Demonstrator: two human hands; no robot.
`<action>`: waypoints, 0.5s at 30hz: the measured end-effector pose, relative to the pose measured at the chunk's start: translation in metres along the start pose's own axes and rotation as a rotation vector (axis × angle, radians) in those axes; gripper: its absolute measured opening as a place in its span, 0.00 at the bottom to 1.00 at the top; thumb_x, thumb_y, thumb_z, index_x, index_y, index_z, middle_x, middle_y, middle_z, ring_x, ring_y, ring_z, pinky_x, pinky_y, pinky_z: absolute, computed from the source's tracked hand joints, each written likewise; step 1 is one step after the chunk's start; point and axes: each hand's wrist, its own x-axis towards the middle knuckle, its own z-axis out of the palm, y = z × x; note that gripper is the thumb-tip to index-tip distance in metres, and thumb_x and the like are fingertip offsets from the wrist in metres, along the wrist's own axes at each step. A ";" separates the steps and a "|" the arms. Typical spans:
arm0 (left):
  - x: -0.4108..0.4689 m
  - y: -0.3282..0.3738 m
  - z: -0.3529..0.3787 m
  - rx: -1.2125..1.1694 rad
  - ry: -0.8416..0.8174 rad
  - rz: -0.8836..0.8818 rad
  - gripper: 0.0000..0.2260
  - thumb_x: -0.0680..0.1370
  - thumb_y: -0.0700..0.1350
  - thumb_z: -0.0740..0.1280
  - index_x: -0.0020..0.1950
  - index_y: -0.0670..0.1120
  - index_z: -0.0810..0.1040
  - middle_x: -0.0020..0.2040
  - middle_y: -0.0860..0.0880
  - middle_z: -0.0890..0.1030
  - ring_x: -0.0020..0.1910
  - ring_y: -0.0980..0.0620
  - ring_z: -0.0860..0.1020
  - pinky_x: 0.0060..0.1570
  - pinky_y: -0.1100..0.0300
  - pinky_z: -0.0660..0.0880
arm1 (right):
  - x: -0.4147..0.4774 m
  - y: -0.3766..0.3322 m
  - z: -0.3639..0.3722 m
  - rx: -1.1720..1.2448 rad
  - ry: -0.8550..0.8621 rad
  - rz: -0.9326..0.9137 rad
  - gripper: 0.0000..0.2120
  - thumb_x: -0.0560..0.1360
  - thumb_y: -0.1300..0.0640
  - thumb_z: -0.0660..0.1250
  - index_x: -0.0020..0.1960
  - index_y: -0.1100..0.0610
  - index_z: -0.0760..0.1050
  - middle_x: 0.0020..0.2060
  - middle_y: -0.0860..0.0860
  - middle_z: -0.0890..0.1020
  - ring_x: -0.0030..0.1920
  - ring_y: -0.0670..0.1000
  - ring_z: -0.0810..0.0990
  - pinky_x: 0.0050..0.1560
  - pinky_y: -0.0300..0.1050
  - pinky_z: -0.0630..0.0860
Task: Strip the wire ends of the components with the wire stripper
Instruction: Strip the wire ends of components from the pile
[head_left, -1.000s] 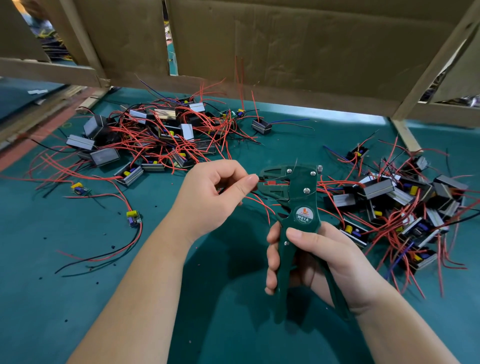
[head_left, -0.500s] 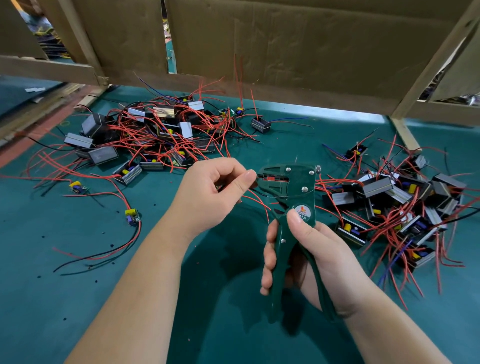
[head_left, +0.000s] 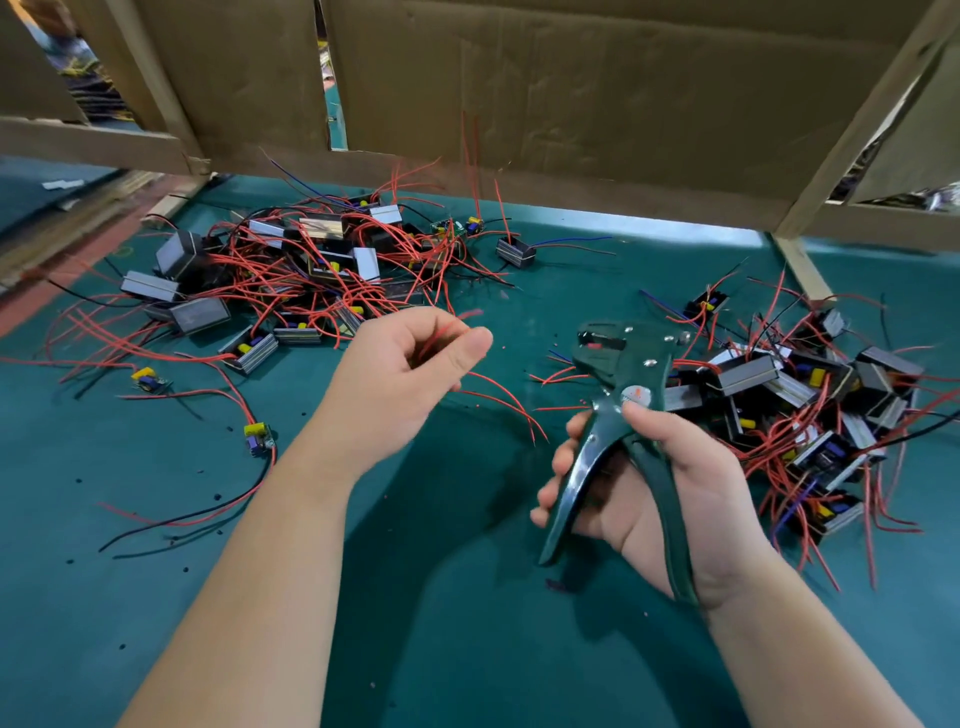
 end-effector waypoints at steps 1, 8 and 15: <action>0.000 0.001 0.001 -0.036 0.009 -0.002 0.15 0.73 0.53 0.68 0.35 0.43 0.74 0.28 0.50 0.70 0.23 0.62 0.66 0.25 0.73 0.62 | 0.000 0.001 0.001 -0.006 -0.008 0.023 0.17 0.64 0.50 0.65 0.46 0.63 0.75 0.35 0.60 0.77 0.34 0.61 0.79 0.38 0.58 0.80; 0.000 0.005 0.005 -0.112 -0.112 -0.107 0.09 0.71 0.50 0.61 0.38 0.45 0.70 0.30 0.51 0.66 0.30 0.57 0.65 0.35 0.62 0.65 | 0.000 0.014 0.005 0.013 -0.175 0.098 0.22 0.60 0.52 0.75 0.49 0.63 0.79 0.39 0.62 0.78 0.37 0.62 0.79 0.42 0.60 0.79; -0.002 0.004 0.007 -0.081 -0.125 -0.118 0.09 0.75 0.49 0.59 0.36 0.49 0.70 0.30 0.53 0.66 0.35 0.49 0.64 0.39 0.55 0.63 | -0.002 0.012 0.006 0.029 -0.308 0.110 0.24 0.60 0.50 0.78 0.50 0.62 0.79 0.40 0.62 0.78 0.39 0.63 0.79 0.46 0.62 0.78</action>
